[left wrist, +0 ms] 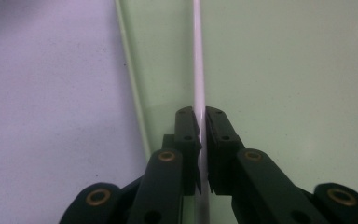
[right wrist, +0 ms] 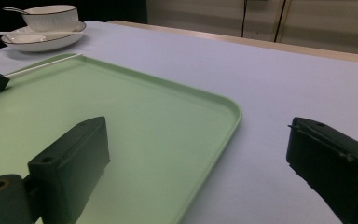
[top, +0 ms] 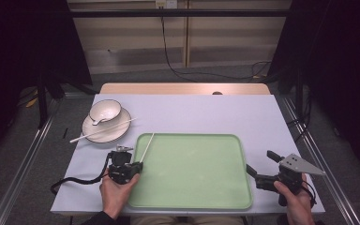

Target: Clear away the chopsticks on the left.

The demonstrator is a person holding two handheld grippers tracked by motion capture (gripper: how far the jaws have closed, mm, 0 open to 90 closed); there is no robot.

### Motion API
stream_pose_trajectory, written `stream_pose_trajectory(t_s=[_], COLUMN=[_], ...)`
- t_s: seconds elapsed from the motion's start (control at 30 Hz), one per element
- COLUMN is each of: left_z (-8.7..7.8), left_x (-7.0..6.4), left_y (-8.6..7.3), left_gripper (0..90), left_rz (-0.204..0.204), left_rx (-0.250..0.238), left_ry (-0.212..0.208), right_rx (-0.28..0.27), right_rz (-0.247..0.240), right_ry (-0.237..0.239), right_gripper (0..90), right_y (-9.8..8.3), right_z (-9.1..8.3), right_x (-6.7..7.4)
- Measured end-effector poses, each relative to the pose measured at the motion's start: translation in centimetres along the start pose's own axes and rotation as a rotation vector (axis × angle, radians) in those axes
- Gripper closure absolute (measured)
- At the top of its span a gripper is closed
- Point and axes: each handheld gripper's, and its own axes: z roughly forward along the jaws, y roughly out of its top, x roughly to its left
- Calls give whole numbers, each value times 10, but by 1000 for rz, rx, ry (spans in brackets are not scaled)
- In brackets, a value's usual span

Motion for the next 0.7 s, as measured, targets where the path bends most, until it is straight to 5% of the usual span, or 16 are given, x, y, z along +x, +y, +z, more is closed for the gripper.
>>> stream_pose_trajectory(t_s=[0.27, 0.5, 0.7], left_z=[0, 3, 3], left_x=[-1, -1, -2], left_y=[0, 4, 3], left_gripper=[828, 845, 834], left_rz=[-7, -66, -63], left_rx=[1, 5, 0], left_ry=[0, -14, -21], right_rx=[-1, 2, 2], right_rz=[0, 5, 5], right_ry=[0, -2, -1], right_gripper=[56, 56, 56], right_y=[0, 0, 0], right_z=[0, 0, 0], right_x=[0, 0, 0])
